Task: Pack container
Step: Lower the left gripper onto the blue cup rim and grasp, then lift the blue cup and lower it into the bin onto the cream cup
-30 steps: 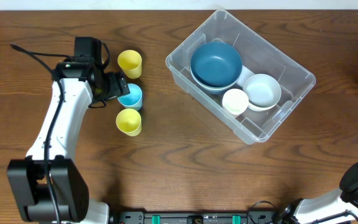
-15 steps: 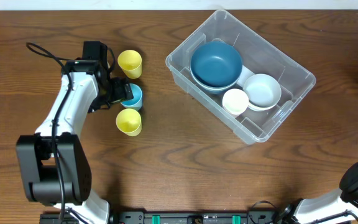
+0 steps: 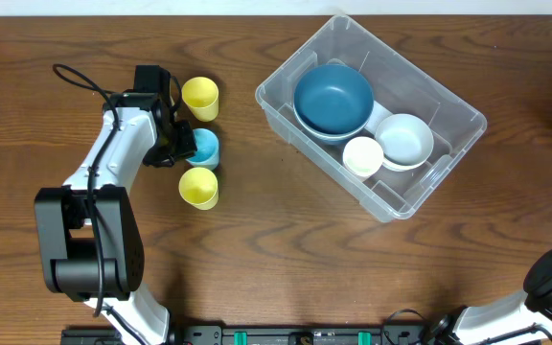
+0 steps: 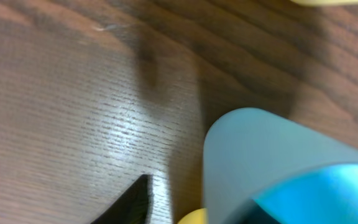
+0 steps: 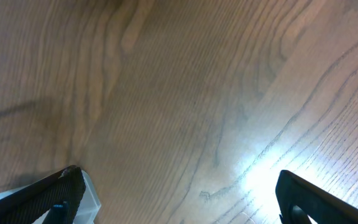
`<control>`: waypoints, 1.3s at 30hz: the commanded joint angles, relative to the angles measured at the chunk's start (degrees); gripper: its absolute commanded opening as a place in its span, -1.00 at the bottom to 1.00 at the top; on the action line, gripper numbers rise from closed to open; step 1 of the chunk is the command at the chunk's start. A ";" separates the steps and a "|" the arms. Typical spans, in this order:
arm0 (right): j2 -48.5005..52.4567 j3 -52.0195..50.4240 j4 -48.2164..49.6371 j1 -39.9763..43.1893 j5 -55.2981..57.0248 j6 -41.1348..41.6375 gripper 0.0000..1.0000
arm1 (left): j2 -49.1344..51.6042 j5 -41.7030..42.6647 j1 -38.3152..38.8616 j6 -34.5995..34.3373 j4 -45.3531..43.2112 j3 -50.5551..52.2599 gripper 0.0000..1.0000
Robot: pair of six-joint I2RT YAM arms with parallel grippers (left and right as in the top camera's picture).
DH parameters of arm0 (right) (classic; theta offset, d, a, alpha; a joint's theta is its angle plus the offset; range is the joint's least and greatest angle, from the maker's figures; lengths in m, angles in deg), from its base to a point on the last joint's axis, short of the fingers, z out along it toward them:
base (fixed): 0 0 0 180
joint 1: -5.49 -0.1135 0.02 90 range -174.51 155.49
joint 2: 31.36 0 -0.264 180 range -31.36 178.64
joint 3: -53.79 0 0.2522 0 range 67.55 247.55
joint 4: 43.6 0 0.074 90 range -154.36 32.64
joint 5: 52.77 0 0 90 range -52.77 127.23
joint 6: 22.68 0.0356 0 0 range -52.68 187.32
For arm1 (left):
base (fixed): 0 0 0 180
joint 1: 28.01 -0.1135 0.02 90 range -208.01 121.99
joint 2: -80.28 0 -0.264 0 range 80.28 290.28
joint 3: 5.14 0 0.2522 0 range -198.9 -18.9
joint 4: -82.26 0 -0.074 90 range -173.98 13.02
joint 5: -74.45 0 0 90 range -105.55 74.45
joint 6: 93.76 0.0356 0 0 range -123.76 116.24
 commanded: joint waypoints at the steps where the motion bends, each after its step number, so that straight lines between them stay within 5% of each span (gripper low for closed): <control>1: 0.11 -0.26 -0.02 0.28 0.24 0.66 0.98 | 0.02 -0.22 -0.09 0.66 0.04 -0.37 -0.70; 3: 0.11 -0.26 -0.02 0.28 0.24 0.63 0.98 | -0.20 -0.22 -0.09 0.63 0.04 -0.70 -0.88; 12: 0.11 -0.26 -0.02 0.28 0.24 0.63 0.99 | -6.69 -0.22 -0.09 0.63 0.63 -4.11 -0.88; 21: 0.11 -0.26 -0.02 0.28 0.24 0.63 0.98 | -25.38 4.48 2.58 0.66 -0.13 -7.56 -0.88; 28: 0.11 -0.26 -0.02 0.28 0.24 0.63 0.98 | -31.85 4.46 16.79 0.66 -8.55 -7.54 -0.88; 39: 0.11 -0.26 -0.02 0.28 0.24 0.63 0.99 | -19.23 4.44 35.04 0.66 -16.33 -7.54 -0.88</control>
